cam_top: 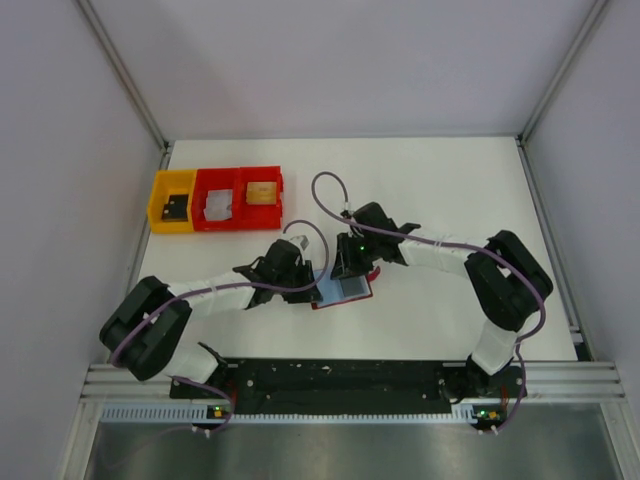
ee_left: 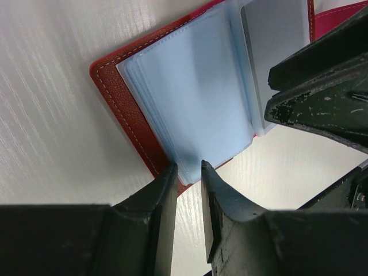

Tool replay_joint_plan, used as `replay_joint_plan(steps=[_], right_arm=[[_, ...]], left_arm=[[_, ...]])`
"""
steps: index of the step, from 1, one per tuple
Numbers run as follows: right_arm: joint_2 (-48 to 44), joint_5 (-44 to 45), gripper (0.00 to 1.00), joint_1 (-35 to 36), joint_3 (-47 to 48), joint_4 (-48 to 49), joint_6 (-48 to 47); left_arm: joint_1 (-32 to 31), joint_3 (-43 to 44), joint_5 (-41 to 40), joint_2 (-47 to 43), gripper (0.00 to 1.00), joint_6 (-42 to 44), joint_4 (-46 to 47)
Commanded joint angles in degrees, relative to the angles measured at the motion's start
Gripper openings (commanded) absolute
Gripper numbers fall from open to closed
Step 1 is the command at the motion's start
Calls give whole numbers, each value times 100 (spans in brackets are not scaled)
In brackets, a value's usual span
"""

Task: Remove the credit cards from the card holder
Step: Remove the credit card from the card holder.

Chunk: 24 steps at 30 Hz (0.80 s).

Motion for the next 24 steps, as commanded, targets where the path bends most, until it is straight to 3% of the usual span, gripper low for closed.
replay_joint_plan(steps=[1,4,10,14,24], right_arm=[[-23,-513,30,47,122,513,164],[-189,21,31,47,219,23,59],[-769,1121,43,47,97,-1050,-258],[-945,1298,50,56,-140,-1236,-127],[-717,1175,50,55,-326,-1183,49]], left_arm=[[-59,-47,-1,183,28,109,-187],[-59,-47,-28,156,28,92,-195],[-59,-47,-37,121,28,83,-204],[-68,-47,-28,121,28,92,-213],[-68,-39,-10,148,28,101,-204]])
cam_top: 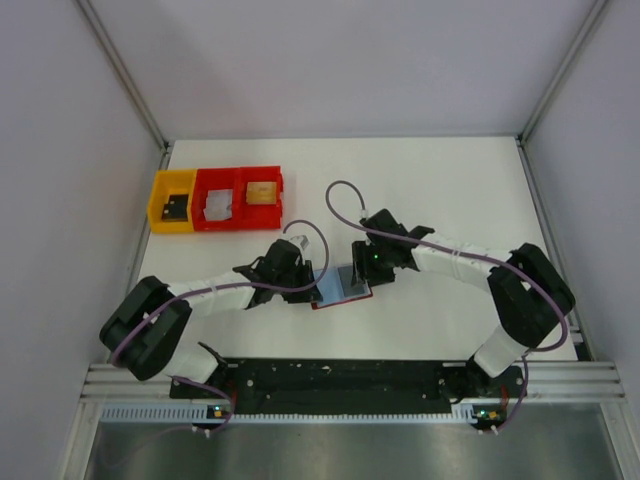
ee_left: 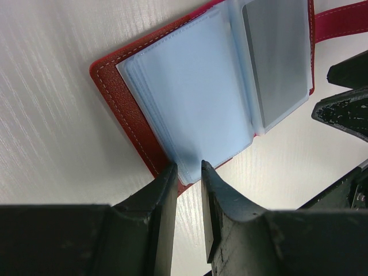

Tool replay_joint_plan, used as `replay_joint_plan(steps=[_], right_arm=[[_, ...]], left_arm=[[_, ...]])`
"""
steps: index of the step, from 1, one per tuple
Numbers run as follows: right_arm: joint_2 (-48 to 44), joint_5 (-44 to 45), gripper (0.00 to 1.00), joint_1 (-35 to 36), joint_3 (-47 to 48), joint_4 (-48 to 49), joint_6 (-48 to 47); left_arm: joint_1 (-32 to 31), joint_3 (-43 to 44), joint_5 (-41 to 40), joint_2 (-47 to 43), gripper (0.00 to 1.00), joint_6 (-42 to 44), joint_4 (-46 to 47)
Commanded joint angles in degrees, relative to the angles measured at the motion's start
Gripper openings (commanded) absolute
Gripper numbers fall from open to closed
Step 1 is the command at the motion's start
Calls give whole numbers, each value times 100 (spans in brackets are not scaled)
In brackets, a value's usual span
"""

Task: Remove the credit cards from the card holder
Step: Remove the credit card from the card holder.

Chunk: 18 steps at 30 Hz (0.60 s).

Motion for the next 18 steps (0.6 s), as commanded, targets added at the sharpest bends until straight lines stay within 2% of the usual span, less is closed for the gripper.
replay_joint_plan(steps=[1,18], right_arm=[[100,14,50,62,11,86,98],[329,-329,47,53,-103,429,177]], left_arm=[[-68,-30,-39,141,28,92,-215],[-68,-39,-30,124,28,83,-215]])
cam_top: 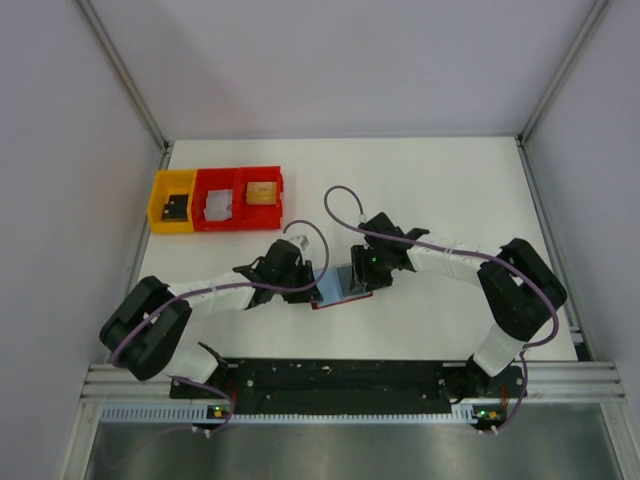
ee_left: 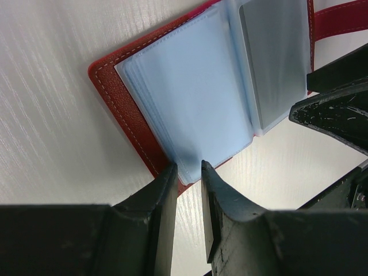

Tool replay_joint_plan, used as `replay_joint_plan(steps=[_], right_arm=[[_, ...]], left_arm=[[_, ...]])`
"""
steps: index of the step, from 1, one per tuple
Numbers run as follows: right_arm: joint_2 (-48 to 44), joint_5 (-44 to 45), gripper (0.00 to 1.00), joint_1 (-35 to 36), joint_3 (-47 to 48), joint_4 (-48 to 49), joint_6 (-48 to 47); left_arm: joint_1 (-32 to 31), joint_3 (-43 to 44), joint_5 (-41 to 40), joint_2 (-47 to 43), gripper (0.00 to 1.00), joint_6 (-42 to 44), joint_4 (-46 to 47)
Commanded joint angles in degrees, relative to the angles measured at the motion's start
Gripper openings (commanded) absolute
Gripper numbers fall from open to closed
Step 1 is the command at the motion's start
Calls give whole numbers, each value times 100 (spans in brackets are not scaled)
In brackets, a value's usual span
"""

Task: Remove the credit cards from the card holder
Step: Remove the credit card from the card holder.

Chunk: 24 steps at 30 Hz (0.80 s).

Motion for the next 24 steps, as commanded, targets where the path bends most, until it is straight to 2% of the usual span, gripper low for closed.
replay_joint_plan(steps=[1,9,16,24], right_arm=[[27,-143,47,53,-31,285,52],[-87,-284,42,53,39,285,26],[-174,-442,29,80,101,408,-1],[-412,-538,29,80,171,452,-53]], left_arm=[[-68,-30,-32,132,28,85,-215],[-76,-21,-23,141,28,103,-206],[-68,-30,-32,123,28,103,-215],[-68,-21,-23,141,28,94,-206]])
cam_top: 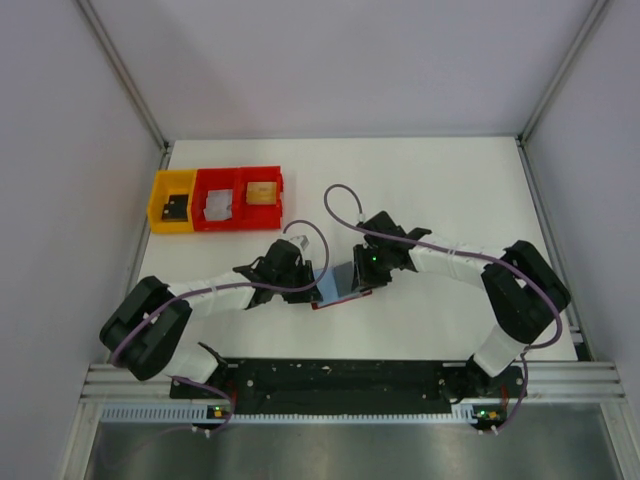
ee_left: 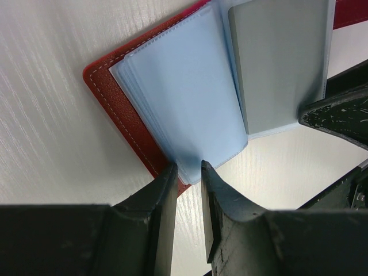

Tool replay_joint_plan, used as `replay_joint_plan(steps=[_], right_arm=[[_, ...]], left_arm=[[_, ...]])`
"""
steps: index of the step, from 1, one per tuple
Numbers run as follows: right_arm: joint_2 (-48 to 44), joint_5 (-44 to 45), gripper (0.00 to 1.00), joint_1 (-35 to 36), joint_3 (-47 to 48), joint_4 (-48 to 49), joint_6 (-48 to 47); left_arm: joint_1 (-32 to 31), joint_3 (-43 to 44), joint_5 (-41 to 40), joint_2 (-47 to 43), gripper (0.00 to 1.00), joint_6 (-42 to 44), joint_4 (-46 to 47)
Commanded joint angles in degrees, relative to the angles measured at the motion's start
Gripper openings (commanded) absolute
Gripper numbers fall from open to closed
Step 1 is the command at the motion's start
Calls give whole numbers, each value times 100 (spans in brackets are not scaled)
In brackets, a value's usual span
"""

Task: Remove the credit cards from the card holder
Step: Remove the credit card from the card holder.

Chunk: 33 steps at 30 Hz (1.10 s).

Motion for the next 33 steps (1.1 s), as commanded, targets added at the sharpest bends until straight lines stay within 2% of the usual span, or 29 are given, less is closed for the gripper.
replay_joint_plan(steps=[1,4,12,15,19,24,33], right_arm=[[-355,-300,29,88,186,424,-64],[-364,-362,38,123,256,424,-82],[-408,-56,40,132,283,302,-126],[-478,419,44,132,292,117,-240],[-435,640,56,124,309,-24,-346],[-233,535,56,132,327,-16,-337],[-13,280,51,132,353,46,-346]], left_arm=[[-65,-21,-39,141,28,92,-215],[-65,-21,-30,141,28,92,-215],[-65,-39,-30,123,28,92,-215],[-74,-39,-21,123,28,92,-215],[-66,-39,-21,123,28,83,-206],[-74,-47,-12,132,28,74,-206],[-74,-39,-3,141,28,83,-206]])
